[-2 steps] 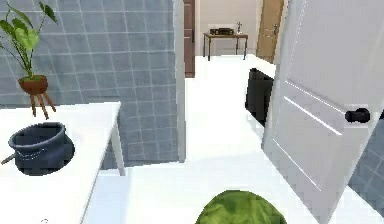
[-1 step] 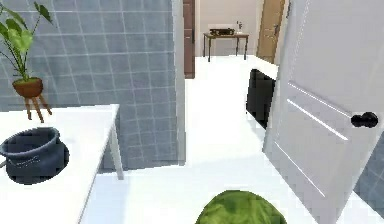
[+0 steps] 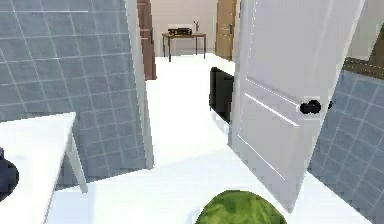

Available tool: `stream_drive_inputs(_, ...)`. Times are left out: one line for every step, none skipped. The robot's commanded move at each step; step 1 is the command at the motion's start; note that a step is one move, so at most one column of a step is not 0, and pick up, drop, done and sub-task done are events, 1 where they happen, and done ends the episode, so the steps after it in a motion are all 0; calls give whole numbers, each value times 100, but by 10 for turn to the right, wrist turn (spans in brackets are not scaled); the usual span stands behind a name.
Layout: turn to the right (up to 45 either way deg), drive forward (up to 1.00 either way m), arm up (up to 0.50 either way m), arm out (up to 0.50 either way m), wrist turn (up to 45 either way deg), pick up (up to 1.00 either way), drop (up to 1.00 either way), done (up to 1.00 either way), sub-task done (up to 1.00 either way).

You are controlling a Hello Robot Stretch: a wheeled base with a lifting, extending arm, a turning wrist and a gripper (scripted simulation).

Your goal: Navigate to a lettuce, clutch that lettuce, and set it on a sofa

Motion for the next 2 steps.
stream_drive_inputs(0,100,0,0,0,0,0,0,0)
stream_drive_inputs(30,0,0,0,0,0,0,0,0)
